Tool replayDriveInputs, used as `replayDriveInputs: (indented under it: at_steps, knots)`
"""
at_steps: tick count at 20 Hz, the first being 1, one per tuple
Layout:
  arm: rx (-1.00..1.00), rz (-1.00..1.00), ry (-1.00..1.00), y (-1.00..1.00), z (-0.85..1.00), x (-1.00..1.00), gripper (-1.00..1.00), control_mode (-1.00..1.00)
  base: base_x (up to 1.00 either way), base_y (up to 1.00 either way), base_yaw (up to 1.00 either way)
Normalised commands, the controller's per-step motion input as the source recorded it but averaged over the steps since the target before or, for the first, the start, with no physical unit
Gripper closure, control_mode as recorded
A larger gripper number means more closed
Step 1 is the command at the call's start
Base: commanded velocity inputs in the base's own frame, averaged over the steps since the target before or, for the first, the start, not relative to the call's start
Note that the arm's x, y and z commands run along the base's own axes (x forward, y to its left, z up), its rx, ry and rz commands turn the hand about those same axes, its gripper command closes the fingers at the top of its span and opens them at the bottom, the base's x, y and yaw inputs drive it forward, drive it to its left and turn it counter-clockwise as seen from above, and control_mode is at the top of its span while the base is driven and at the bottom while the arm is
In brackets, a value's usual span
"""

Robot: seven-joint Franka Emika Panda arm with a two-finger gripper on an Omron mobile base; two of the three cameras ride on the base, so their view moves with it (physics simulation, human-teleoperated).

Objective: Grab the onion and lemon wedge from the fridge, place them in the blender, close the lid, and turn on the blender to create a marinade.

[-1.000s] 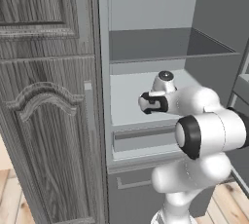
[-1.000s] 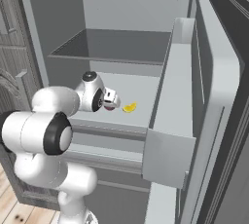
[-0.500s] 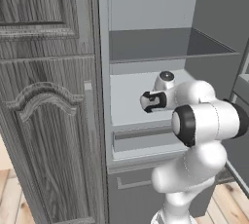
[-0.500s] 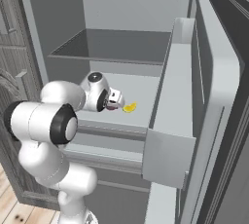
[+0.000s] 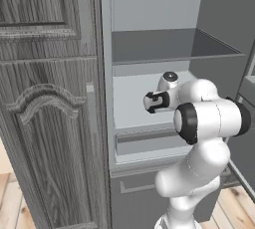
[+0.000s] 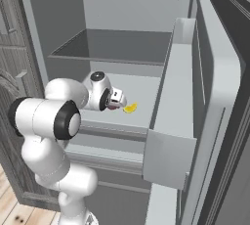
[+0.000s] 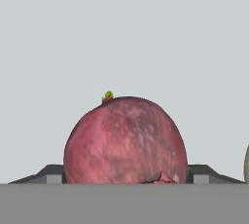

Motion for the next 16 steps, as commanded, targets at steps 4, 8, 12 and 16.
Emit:
replayDriveInputs:
  at_steps: [4, 8, 12, 16]
  knots:
    - [0.00, 0.00, 0.00, 0.00, 0.00, -0.28, 1.00, -1.00, 0.00, 0.00, 0.00]
    - [0.00, 0.01, -0.15, 0.00, 0.20, -0.74, 1.00, -1.00, 0.00, 0.00, 0.00]
    - [0.00, 0.00, -0.29, 0.00, 0.83, -1.00, 1.00, -1.00, 0.00, 0.00, 0.00]
    - [0.00, 0.00, -0.20, 0.00, 1.00, -1.00, 1.00, -1.00, 0.00, 0.00, 0.00]
